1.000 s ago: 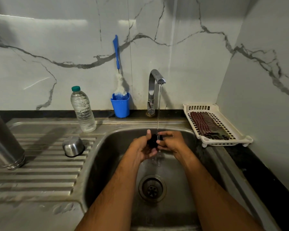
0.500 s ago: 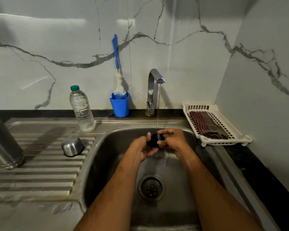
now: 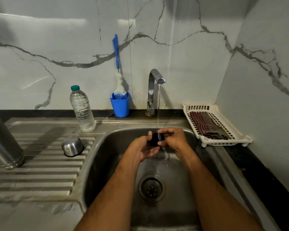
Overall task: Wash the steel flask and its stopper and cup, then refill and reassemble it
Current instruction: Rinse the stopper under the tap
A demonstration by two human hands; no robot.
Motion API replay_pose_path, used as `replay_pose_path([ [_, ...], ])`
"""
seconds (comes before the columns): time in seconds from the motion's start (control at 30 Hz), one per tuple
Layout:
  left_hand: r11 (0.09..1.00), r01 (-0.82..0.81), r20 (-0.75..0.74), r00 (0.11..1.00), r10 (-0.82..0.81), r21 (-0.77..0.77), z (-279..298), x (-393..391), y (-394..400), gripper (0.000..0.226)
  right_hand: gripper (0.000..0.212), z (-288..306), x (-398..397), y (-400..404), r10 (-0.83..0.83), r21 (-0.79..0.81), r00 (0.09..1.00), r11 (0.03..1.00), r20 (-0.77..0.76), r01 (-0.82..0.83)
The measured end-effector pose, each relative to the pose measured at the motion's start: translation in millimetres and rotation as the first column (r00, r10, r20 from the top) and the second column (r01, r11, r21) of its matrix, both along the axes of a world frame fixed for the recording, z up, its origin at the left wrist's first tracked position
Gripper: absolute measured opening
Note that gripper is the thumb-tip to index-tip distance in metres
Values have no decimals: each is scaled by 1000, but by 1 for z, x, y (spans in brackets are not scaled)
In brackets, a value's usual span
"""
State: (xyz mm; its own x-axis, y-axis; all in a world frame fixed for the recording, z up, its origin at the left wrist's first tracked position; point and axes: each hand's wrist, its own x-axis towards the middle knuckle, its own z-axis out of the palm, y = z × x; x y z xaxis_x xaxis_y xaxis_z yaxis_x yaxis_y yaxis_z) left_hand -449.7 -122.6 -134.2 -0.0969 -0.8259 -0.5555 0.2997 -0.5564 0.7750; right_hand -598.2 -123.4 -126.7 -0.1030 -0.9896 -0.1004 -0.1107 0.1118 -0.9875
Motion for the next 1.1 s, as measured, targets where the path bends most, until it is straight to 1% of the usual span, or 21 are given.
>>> replay_pose_path([
  [0.03, 1000, -25, 3, 1000, 25, -7, -1, -1, -2, 35, 46, 0, 0, 0, 9, 9, 1000, 1000, -1, -9],
  [0.1, 996, -80, -22, 997, 79, -28, -1, -2, -5, 37, 42, 2, 1, 1, 18, 58, 998, 998, 52, -21],
  [0.17, 993, -105, -57, 993, 102, -52, -1, -1, -6, 45, 39, 3, 2, 2, 22, 90, 994, 995, 104, -32],
  [0.23, 992, -107, -93, 991, 100, -70, -1, 2, -6, 52, 39, 1, 4, 1, 15, 89, 994, 996, 108, -25],
  [0.27, 994, -81, -101, 992, 74, -67, 2, 2, -2, 48, 40, 1, 4, 2, 10, 71, 997, 997, 78, -16],
  [0.33, 999, -15, -86, 996, 12, -33, 5, 3, 3, 26, 43, 0, 7, 1, -1, 6, 1000, 1000, -11, 1],
  [0.37, 1000, -8, -94, 996, 9, 11, 5, 4, 4, 23, 45, 1, 8, 1, -2, -26, 999, 1000, -37, 1],
  [0.43, 998, -33, -137, 990, 41, 60, 4, 6, 4, 29, 45, 2, 10, 1, 6, -69, 999, 998, -49, -9],
  [0.5, 997, -64, -141, 987, 71, 52, 4, 4, 3, 25, 45, 2, 12, 0, 21, -85, 997, 996, -72, -27],
  [0.6, 995, -100, -148, 984, 102, 22, -1, 2, -1, 25, 46, 1, 12, 0, 21, -78, 993, 996, -119, -30],
  [0.67, 994, -108, -129, 986, 107, -4, -3, 1, -3, 29, 47, 1, 11, 0, 11, -57, 993, 998, -121, -18],
  [0.73, 990, -137, -122, 984, 131, -42, -5, 0, -7, 39, 47, 1, 9, -1, 7, -22, 994, 1000, -109, -9],
  [0.8, 980, -188, -95, 979, 181, -62, -8, 0, -10, 49, 45, -1, 7, -2, 11, 29, 999, 1000, -53, -10],
  [0.87, 980, -182, -71, 982, 176, -76, -8, 0, -11, 53, 43, 0, 7, -1, 16, 44, 1000, 999, -21, -15],
  [0.93, 986, -152, -11, 988, 152, -71, -7, -1, -8, 52, 45, 0, 7, 0, 4, 19, 998, 1000, -64, -3],
  [1.0, 989, -125, 7, 992, 126, -85, -5, -4, -6, 54, 45, 2, 5, 1, -10, 1, 994, 1000, -112, 10],
  [1.1, 990, -102, 59, 992, 108, -96, -6, -8, -6, 55, 47, 3, 1, 1, -9, 7, 991, 1000, -134, 10],
])
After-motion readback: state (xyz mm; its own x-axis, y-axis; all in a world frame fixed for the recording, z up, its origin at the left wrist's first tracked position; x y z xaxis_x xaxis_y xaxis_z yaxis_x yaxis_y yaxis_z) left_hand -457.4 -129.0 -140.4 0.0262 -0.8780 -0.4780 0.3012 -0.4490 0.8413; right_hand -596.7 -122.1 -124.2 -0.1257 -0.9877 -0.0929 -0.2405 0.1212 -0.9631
